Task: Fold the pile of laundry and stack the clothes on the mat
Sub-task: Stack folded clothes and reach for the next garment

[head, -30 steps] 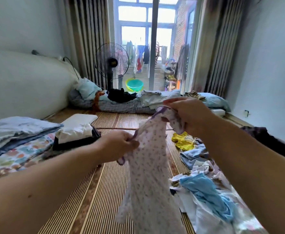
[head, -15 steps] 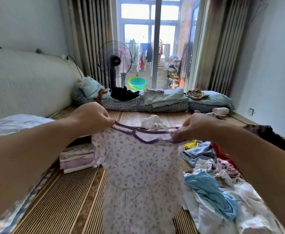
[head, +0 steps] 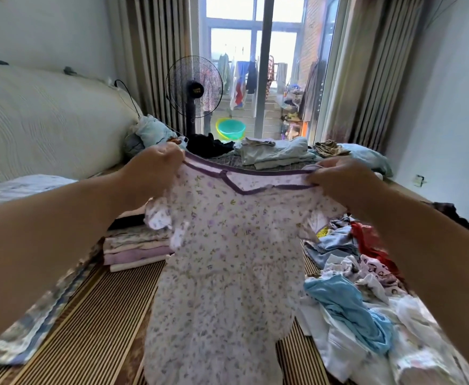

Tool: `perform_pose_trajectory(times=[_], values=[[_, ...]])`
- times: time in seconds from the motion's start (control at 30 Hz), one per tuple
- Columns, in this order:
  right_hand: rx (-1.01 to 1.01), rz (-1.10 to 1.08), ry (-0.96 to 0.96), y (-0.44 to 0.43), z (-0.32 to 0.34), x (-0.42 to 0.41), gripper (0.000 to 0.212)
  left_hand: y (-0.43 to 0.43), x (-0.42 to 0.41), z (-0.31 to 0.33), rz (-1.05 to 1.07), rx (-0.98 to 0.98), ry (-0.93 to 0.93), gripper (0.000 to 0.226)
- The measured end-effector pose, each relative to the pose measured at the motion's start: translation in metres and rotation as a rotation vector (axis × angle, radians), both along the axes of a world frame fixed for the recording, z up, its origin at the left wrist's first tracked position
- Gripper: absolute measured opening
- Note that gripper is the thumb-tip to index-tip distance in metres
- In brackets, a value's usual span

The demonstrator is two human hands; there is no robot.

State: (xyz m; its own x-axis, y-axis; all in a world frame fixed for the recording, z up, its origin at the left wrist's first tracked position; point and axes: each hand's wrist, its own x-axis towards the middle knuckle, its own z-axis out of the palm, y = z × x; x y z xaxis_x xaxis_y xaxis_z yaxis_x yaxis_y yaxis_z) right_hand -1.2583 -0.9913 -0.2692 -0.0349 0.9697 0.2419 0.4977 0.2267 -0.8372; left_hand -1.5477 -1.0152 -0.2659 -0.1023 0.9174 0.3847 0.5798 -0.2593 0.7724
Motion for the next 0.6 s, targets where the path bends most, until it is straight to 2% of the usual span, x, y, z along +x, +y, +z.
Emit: perform_pose_trajectory(times=[0.03,0.17,0.23,0.27,0.33,0.4,0.43,0.47,0.53,0.6], values=[[-0.033,0.052,0.164,0.002,0.002,-0.001,0.007,-0.001,0.000,0.001,-0.048,0.014,-0.024,0.026],[0.044,0.252,0.364,0.001,0.009,0.005,0.009,-0.003,-0.006,0.005,-0.123,0.004,-0.106,0.024],[-0.047,0.455,0.491,-0.006,0.013,0.007,0.019,-0.007,-0.012,0.008,-0.249,-0.091,-0.159,0.027],[-0.100,0.574,0.515,-0.008,0.012,0.010,0.029,-0.008,-0.016,0.010,-0.310,-0.131,-0.129,0.029],[-0.165,0.725,0.446,-0.013,0.013,0.014,0.054,-0.009,-0.027,0.013,-0.385,-0.170,0.061,0.034],[-0.177,0.792,0.286,-0.014,0.016,0.017,0.069,-0.009,-0.036,0.017,-0.418,-0.175,0.374,0.034],[-0.180,0.788,0.188,-0.014,0.019,0.017,0.063,-0.010,-0.039,0.019,-0.429,-0.201,0.469,0.032],[-0.181,0.770,0.088,-0.012,0.022,0.018,0.052,-0.011,-0.042,0.022,-0.435,-0.269,0.487,0.033],[-0.198,0.697,-0.065,-0.008,0.027,0.017,0.027,-0.011,-0.044,0.024,-0.441,-0.441,0.437,0.038],[-0.196,0.582,-0.174,-0.003,0.026,0.012,0.011,-0.005,-0.044,0.020,-0.375,-0.455,0.527,0.033]])
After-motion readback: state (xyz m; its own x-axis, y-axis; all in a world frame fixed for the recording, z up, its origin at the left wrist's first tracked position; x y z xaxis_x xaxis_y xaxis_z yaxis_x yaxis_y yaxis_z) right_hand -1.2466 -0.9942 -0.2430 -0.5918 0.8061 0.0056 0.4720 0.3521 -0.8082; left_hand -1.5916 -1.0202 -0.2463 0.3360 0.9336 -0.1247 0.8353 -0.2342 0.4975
